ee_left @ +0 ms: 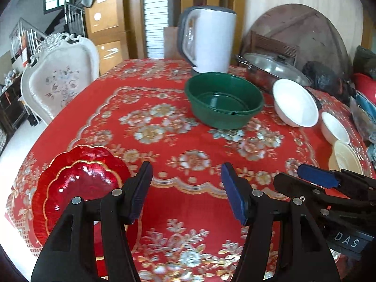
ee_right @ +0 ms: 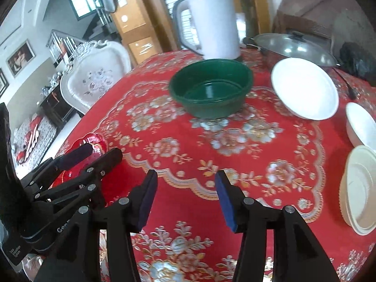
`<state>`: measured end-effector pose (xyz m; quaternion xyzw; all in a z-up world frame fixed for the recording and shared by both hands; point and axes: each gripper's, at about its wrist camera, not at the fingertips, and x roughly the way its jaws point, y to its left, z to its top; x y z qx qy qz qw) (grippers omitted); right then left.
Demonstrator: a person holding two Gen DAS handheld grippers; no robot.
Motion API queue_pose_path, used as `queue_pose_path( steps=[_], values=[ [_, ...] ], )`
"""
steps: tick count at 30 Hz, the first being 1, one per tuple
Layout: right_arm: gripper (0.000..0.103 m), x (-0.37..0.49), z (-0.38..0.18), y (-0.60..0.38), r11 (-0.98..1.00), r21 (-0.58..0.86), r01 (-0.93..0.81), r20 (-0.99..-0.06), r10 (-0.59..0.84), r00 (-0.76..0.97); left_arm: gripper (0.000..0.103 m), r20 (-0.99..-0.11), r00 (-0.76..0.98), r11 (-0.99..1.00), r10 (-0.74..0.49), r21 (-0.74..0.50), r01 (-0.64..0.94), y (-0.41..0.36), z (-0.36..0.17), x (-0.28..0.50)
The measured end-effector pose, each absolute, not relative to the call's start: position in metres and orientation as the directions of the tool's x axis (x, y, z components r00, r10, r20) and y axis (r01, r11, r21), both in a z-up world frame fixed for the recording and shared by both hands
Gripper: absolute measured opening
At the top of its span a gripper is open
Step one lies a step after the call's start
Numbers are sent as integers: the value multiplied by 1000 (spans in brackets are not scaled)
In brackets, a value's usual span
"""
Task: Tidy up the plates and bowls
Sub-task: 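Withdraw both grippers from the stacked plates toward the green bowl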
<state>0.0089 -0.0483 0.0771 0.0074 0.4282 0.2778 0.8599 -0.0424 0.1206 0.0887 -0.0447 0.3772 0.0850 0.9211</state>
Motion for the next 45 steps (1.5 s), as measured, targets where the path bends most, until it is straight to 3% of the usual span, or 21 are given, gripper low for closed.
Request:
queue_pose_path(
  steps=[45],
  values=[
    [53, 45, 65, -92, 865, 289, -410, -748, 471, 468, 61, -732, 673, 989, 110, 14, -146, 87, 75, -10]
  ],
)
